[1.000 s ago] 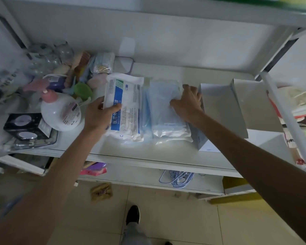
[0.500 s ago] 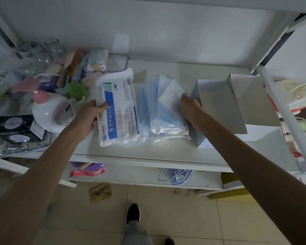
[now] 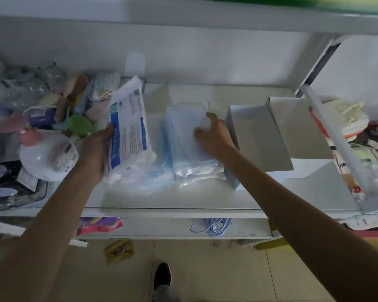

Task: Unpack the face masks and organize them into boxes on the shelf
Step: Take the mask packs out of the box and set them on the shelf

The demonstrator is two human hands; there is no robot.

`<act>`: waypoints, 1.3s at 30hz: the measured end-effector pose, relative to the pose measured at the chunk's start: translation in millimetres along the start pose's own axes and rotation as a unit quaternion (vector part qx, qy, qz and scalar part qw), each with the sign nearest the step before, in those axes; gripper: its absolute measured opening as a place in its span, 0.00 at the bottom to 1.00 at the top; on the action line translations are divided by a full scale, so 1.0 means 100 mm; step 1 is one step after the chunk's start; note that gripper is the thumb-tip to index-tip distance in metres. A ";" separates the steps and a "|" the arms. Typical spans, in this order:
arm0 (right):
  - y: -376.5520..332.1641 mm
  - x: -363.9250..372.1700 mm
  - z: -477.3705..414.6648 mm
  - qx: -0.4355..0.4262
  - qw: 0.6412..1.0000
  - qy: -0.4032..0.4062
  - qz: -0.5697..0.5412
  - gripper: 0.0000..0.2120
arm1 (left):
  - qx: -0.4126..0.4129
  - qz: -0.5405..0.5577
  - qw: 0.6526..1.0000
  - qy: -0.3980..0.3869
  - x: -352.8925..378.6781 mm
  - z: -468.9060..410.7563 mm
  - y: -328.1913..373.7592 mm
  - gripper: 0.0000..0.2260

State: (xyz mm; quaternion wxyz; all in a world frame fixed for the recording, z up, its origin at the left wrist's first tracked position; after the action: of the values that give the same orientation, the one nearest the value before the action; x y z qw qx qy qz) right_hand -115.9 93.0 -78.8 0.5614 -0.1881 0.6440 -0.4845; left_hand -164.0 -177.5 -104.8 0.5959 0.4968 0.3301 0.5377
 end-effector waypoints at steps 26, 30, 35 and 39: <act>0.43 -0.01 0.14 0.337 0.890 -0.101 -0.291 0.09 | -0.024 -0.241 0.970 -0.034 0.95 -0.17 0.07 0.14; 0.45 -0.26 0.00 0.236 0.958 0.014 -0.162 0.28 | -0.033 -0.245 0.969 -0.013 0.91 -0.18 0.05 0.14; 0.00 -0.53 0.09 0.051 0.996 0.055 0.043 0.09 | -0.061 -0.234 0.970 0.019 0.85 -0.16 0.02 0.10; -0.47 -0.79 0.21 -0.024 0.989 0.101 0.105 0.09 | -0.063 -0.187 0.980 0.027 0.80 -0.13 0.04 0.09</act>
State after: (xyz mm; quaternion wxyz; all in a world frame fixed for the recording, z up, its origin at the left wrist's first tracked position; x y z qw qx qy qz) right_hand -87.5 124.2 5.5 0.5367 -0.0834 0.7247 -0.4239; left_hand -161.5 -96.8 -93.3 0.7071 0.3729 0.3986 0.4495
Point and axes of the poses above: each hand's wrist, its own z-axis away from the middle knuckle, its own x-axis out of the palm, y = z × x, the point moved 7 cm from there along -z, towards the middle knuckle, and after that the axes turned 12 degrees about -z, right-handed, at the moved point
